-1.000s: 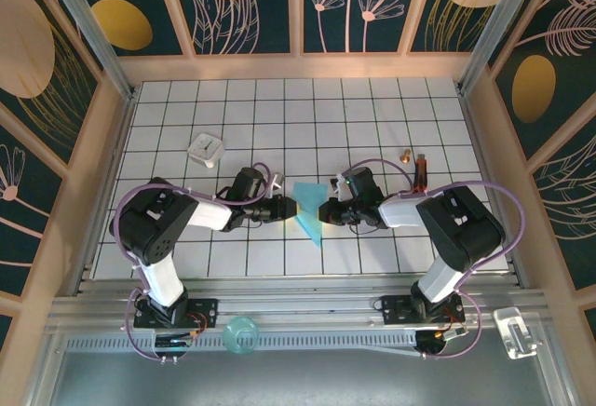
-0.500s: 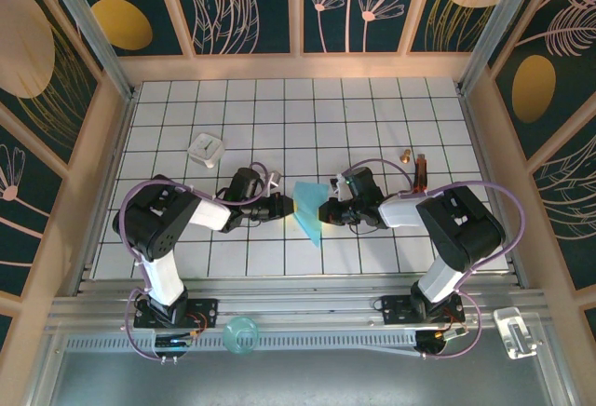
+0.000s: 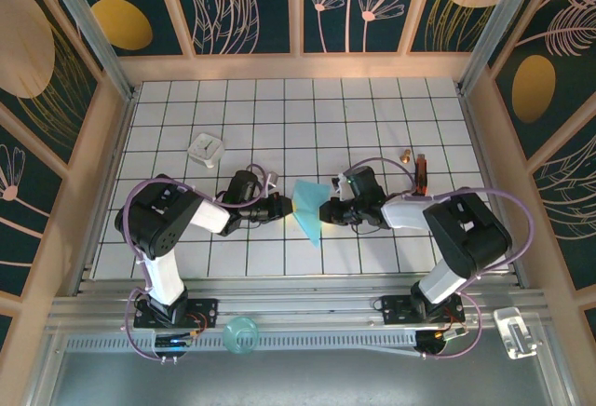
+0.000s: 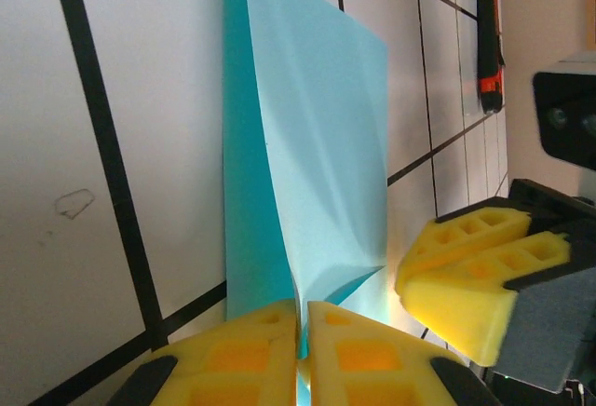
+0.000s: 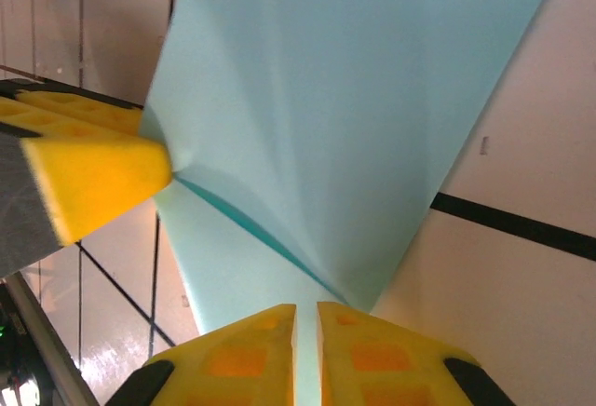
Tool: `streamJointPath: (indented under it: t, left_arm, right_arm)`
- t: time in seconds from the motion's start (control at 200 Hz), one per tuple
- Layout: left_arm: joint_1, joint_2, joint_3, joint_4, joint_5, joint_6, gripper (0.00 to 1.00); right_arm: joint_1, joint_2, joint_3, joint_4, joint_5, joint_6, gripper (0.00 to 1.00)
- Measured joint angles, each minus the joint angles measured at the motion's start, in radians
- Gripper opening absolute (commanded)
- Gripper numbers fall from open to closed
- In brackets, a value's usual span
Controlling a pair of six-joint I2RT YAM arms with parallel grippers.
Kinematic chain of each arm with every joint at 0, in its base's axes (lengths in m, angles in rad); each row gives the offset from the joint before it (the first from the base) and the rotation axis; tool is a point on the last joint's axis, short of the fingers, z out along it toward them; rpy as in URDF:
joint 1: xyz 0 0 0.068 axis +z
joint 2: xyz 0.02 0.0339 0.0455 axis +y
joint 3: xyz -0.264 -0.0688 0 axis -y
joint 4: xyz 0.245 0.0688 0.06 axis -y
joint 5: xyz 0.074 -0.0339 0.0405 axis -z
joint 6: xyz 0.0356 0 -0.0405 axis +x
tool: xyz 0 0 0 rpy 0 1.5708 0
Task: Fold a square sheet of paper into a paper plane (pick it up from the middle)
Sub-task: Fourth fold the wing at the center of the table.
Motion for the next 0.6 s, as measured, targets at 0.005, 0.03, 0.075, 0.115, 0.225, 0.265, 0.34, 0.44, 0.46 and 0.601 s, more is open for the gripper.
streamJointPath:
  t: [0.005,0.03,0.075,0.115,0.225,0.265,0.34,0.44,0.46,0.601]
  left_arm:
    - [0.0,0.0,0.0,0.0,0.0,-0.001,0.13]
    - [0.0,0.0,-0.002,0.004,-0.002,-0.01,0.13]
    - [0.0,0.0,-0.005,0.009,-0.004,-0.019,0.13]
    - [0.0,-0.001,-0.008,0.014,-0.006,-0.032,0.13]
    - [-0.001,-0.008,-0.02,0.024,-0.015,-0.064,0.13]
    - [-0.001,-0.011,-0.026,0.028,-0.02,-0.075,0.13]
    - [-0.002,-0.014,-0.034,0.037,-0.027,-0.094,0.13]
    - [-0.006,-0.014,-0.037,0.045,-0.034,-0.113,0.13]
    - [-0.007,-0.014,-0.037,0.046,-0.034,-0.115,0.13]
    - [-0.014,-0.014,-0.037,0.049,-0.033,-0.131,0.16]
  right_arm:
    - [0.0,-0.002,0.0,-0.001,0.0,0.0,0.15]
    - [0.0,-0.014,0.0,-0.007,0.003,-0.001,0.15]
    - [0.0,-0.037,0.001,-0.019,0.011,-0.006,0.16]
    - [0.0,-0.059,0.003,-0.029,0.022,-0.013,0.16]
    - [0.0,-0.121,0.005,-0.057,0.057,-0.023,0.17]
    - [0.0,-0.14,0.005,-0.06,0.065,-0.023,0.17]
    - [0.003,-0.157,0.005,-0.058,0.071,-0.022,0.15]
    - [0.031,-0.146,0.005,-0.051,0.076,-0.014,0.13]
    - [0.041,-0.138,0.006,-0.047,0.075,-0.014,0.12]
    - [0.082,-0.055,0.018,-0.018,0.07,-0.001,0.08]
